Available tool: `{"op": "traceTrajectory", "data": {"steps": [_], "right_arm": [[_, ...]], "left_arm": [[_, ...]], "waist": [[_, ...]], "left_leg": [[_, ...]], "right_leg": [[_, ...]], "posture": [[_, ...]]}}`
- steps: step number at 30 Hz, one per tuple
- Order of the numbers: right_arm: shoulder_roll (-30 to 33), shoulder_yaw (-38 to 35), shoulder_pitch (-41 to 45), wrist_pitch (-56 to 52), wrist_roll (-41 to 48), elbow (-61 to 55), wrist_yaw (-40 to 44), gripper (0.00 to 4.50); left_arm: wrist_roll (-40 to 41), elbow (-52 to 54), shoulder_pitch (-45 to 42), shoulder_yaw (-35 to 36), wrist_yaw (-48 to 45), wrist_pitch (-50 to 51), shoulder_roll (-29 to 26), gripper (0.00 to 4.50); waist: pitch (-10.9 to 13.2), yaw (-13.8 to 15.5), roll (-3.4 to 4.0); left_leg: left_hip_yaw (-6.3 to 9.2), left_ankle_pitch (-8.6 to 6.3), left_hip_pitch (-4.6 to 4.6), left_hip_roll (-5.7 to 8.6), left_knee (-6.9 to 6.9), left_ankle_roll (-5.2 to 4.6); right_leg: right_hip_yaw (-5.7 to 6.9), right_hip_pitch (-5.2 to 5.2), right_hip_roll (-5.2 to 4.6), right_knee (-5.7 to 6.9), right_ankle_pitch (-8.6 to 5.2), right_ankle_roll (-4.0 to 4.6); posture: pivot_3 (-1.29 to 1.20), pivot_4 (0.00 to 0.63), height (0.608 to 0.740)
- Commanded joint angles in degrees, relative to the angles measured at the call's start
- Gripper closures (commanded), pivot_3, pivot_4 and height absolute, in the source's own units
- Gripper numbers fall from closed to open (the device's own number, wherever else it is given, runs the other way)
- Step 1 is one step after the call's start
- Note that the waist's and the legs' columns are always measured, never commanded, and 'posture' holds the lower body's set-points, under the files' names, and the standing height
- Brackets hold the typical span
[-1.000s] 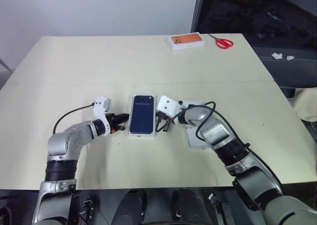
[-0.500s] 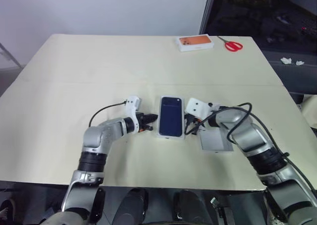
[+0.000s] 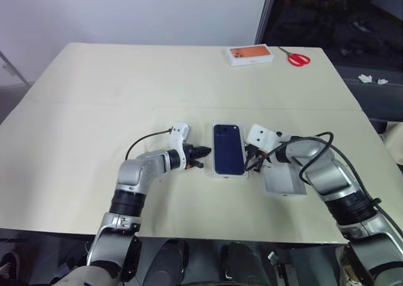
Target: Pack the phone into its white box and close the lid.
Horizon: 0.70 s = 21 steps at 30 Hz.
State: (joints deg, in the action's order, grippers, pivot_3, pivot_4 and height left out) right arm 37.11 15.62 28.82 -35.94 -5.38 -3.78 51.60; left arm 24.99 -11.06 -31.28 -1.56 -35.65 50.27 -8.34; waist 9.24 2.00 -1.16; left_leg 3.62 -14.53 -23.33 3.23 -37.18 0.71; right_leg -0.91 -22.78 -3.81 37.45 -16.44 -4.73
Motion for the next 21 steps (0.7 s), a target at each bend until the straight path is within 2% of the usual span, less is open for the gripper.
{"op": "traceTrajectory", "data": {"steps": [1, 3, 8, 9, 17, 19, 21], "right_arm": [[-0.3, 0.6, 1.6, 1.2, 0.8, -0.8, 0.9, 3.68], [0.4, 0.5, 2.9, 2.7, -0.4, 0.5, 0.4, 2.74], [1.9, 0.4, 6.1, 4.6, -1.1, 1.9, 1.6, 0.21], [2.1, 0.5, 6.5, 5.1, -1.4, 2.3, 1.6, 0.00], [3.1, -0.1, 7.8, 5.8, -1.6, 2.6, 2.4, 0.00], [2.4, -2.5, 8.4, 2.1, 0.4, 1.6, 2.2, 0.00], [-0.8, -8.1, 10.7, -9.8, 4.6, -0.2, -0.5, 0.00]], "left_arm": [[1.4, 0.3, -1.3, -0.1, -2.8, 0.0, -1.3, 4.50], [1.7, 0.5, -1.5, 0.5, -3.8, -0.1, -2.6, 4.50], [1.6, 1.0, -2.1, 1.6, -4.5, -0.5, -5.5, 2.23], [1.9, 1.3, -2.0, 1.7, -4.8, 0.1, -5.9, 1.78], [1.7, 4.0, 0.0, 1.6, -5.5, -1.7, -8.1, 1.78], [1.3, 5.6, 1.0, 1.5, -6.6, -4.1, -9.4, 1.78], [2.1, 7.1, 1.9, 2.6, -8.1, -5.9, -11.1, 1.78]], "waist": [[0.0, -0.2, 0.00], [0.0, -0.7, 0.03], [0.0, -1.5, 0.06], [0.1, -1.7, 0.07], [0.1, -2.5, 0.09], [0.1, -2.6, 0.10], [0.1, -2.8, 0.15]], "left_leg": [[0.00, 0.00, 0.00, -0.02, 0.01, 0.00], [0.00, 0.00, -0.01, -0.03, 0.03, 0.00], [0.00, 0.01, -0.01, -0.05, 0.07, 0.02], [0.00, 0.01, -0.01, -0.06, 0.08, 0.02], [0.00, 0.02, -0.04, -0.10, 0.10, 0.04], [-0.01, 0.02, -0.05, -0.10, 0.10, 0.04], [-0.01, 0.03, -0.06, -0.10, 0.12, 0.05]], "right_leg": [[0.00, -0.02, 0.01, 0.00, 0.00, 0.00], [0.00, -0.05, 0.02, 0.01, 0.00, 0.00], [0.00, -0.10, 0.04, 0.04, 0.00, 0.00], [-0.01, -0.12, 0.05, 0.04, 0.00, 0.00], [-0.03, -0.18, 0.08, 0.08, 0.00, 0.00], [-0.05, -0.20, 0.07, 0.08, 0.00, 0.00], [-0.08, -0.24, 0.06, 0.09, 0.00, 0.00]], "posture": [[0.00, 0.150, 0.740], [0.00, 0.150, 0.740], [0.00, 0.150, 0.740], [0.00, 0.150, 0.740], [0.00, 0.150, 0.740], [0.00, 0.150, 0.740], [0.00, 0.150, 0.740]]}}
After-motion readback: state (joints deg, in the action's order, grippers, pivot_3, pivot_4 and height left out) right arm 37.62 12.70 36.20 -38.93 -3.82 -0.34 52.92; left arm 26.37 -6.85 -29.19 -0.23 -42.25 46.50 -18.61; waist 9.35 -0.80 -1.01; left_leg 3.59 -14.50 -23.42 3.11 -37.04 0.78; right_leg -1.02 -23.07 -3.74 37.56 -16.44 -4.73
